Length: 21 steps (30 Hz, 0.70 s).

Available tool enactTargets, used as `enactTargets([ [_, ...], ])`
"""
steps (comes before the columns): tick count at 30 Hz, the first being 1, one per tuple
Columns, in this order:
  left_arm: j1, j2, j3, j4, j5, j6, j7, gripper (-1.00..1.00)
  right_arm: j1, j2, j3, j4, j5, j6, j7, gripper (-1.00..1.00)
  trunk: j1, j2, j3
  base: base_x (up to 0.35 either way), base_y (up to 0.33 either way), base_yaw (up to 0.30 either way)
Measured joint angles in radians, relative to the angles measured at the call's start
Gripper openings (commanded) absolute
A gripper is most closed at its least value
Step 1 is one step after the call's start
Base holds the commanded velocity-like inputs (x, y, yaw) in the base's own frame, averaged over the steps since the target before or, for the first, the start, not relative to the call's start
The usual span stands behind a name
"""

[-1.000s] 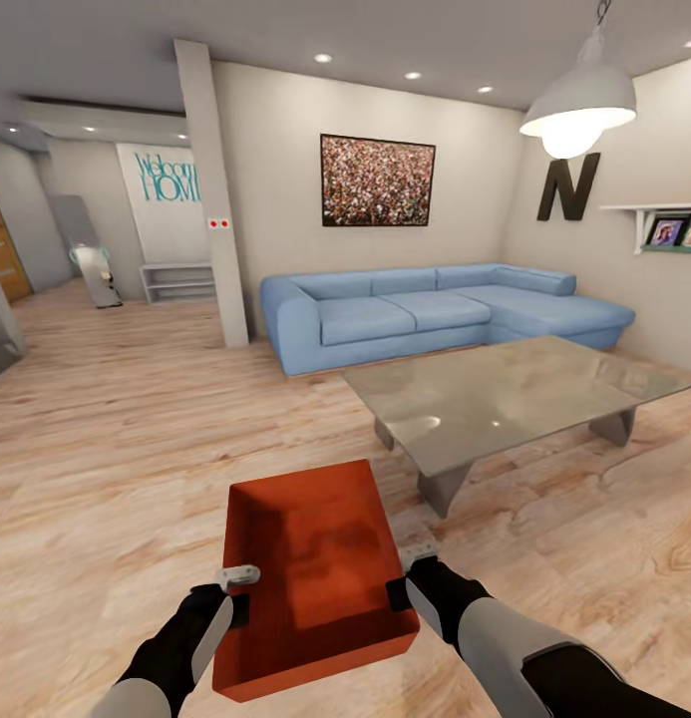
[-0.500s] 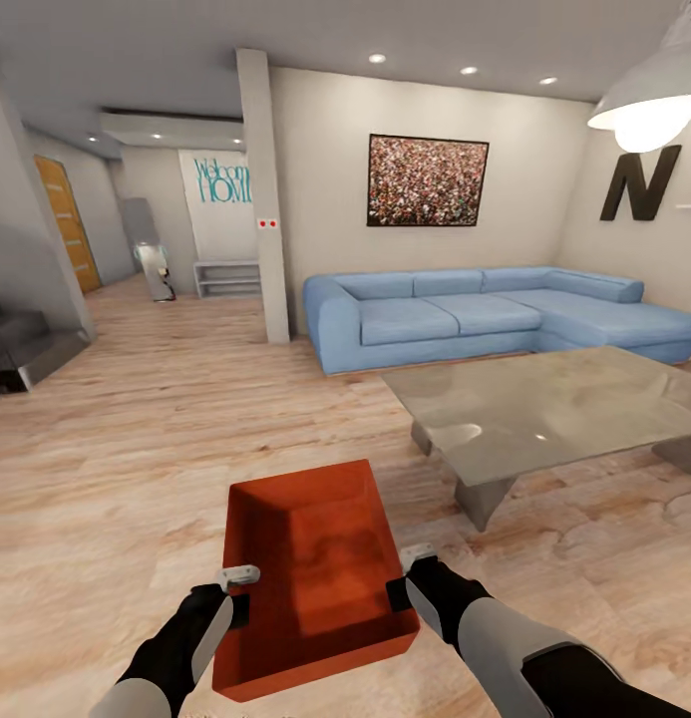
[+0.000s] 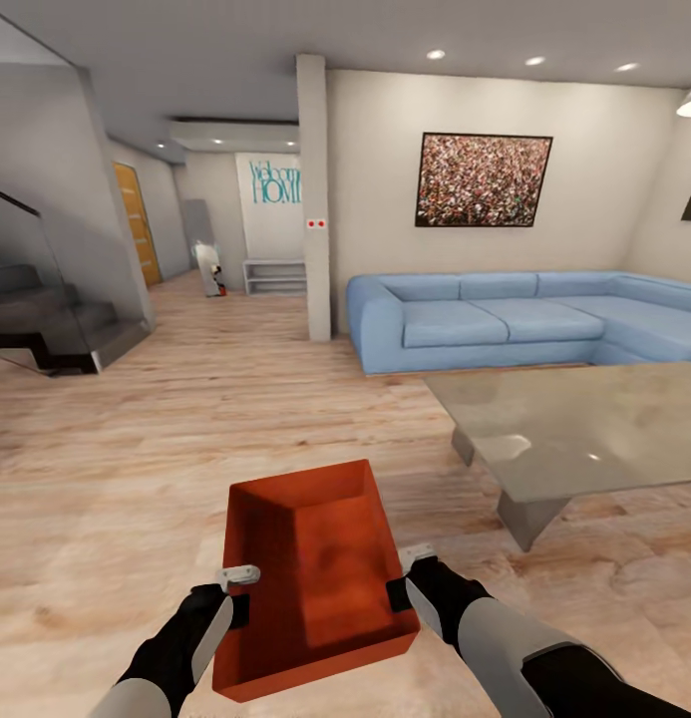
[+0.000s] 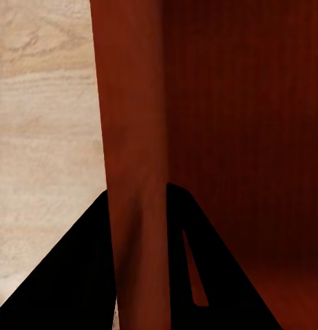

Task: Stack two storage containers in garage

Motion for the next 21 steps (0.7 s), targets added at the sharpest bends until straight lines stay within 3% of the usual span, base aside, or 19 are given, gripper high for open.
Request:
enactTargets([
  [6,0.0,0.001,-0.001,0.0,0.002,0.0,0.0,-1.0,0.0,0.0,0.0,0.0,0.0,0.0,0.0,-1.0,0.0,0.0,0.0,0.004,0.0,0.291],
  [10,0.0,0.001,0.001,0.001,-0.002,0.0,-0.003,-1.0,0.0,0.0,-0.001,0.001,-0.001,0.0,0.0,-1.0,0.0,0.0,0.0,0.23,0.0,0.254],
  [21,0.0,0.0,0.003,0.0,-0.006,0.001,-0.004,-1.0,0.0,0.0,0.0,0.001,-0.002,0.0,0.0,-1.0,-0.001,0.0,0.0,0.335,0.0,0.022],
])
